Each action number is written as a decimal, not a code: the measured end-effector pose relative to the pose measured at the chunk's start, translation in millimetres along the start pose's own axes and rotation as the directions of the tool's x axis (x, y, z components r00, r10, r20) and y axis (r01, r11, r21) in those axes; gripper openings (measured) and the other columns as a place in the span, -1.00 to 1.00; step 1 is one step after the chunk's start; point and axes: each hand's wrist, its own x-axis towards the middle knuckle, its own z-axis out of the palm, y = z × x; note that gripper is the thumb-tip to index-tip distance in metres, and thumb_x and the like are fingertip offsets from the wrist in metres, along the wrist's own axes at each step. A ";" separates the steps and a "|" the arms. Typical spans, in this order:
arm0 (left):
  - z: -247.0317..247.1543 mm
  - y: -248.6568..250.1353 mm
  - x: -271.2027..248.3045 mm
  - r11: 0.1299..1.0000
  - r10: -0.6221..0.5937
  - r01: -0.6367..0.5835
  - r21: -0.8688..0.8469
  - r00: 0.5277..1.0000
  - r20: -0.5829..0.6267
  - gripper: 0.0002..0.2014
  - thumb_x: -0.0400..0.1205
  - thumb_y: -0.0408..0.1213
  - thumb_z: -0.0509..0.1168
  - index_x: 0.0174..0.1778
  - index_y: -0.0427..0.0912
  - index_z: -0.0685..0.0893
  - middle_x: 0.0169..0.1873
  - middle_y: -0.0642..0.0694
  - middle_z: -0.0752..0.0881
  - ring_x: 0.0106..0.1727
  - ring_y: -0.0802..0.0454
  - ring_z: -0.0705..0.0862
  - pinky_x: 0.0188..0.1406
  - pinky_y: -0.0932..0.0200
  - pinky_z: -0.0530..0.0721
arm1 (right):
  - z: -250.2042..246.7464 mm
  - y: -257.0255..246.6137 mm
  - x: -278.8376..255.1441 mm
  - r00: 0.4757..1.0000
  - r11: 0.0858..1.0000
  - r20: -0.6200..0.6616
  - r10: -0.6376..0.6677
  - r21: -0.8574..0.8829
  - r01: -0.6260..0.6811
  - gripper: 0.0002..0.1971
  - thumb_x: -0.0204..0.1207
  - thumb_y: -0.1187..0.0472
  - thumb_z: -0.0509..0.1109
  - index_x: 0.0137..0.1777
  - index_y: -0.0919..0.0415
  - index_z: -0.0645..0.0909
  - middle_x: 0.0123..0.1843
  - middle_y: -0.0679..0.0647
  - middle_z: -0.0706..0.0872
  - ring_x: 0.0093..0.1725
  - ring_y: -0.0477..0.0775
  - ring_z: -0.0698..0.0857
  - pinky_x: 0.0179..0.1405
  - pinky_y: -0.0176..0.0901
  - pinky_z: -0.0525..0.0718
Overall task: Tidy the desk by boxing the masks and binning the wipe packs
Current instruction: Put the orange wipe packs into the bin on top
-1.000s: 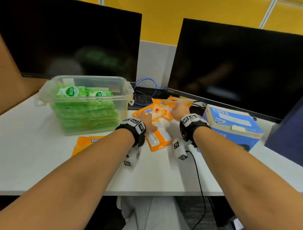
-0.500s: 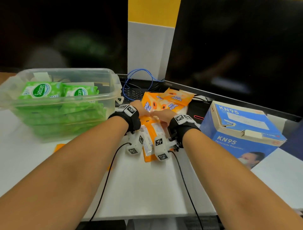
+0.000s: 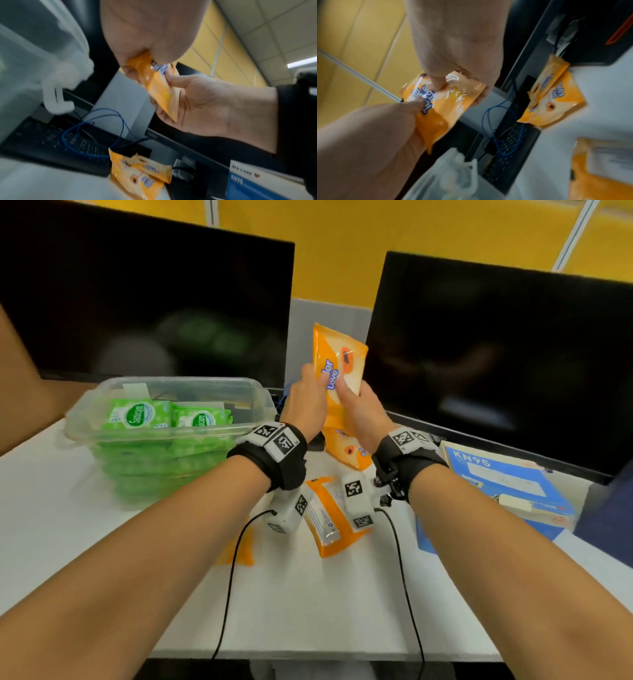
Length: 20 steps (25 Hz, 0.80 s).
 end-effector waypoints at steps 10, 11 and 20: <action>-165.2 -59.1 -6.4 0.930 -0.095 0.155 0.334 0.978 -0.188 -0.42 0.65 -0.41 0.17 0.62 -0.18 0.20 0.46 -0.29 0.42 0.47 -0.28 0.41 0.42 -0.18 0.43 | 143.0 -22.2 16.2 0.996 0.996 -0.041 -0.082 -0.032 0.081 -0.30 0.38 0.08 0.47 0.50 0.12 0.29 0.30 0.14 0.64 0.26 0.22 0.67 0.27 0.31 0.63; -176.0 -71.7 -6.6 0.902 -0.103 0.174 0.395 0.975 -0.195 -0.47 0.68 -0.31 0.14 0.60 -0.17 0.25 0.48 -0.28 0.42 0.48 -0.29 0.40 0.42 -0.18 0.41 | 152.1 -20.8 16.3 0.995 0.996 -0.069 -0.073 -0.062 0.068 -0.22 0.39 0.10 0.48 0.57 0.09 0.19 0.37 0.16 0.59 0.32 0.25 0.63 0.33 0.31 0.58; -194.5 -91.7 -23.0 0.675 -0.431 0.084 0.733 0.851 0.300 -0.48 0.72 0.11 -0.01 0.64 0.24 0.14 0.69 -0.05 0.04 0.71 -0.15 -0.05 0.59 -0.32 -0.10 | 190.0 -19.6 6.1 0.920 0.391 0.252 0.300 -0.912 0.122 -0.21 0.51 -0.27 0.23 0.58 0.23 0.19 0.52 0.23 0.43 0.49 0.27 0.43 0.41 0.11 0.38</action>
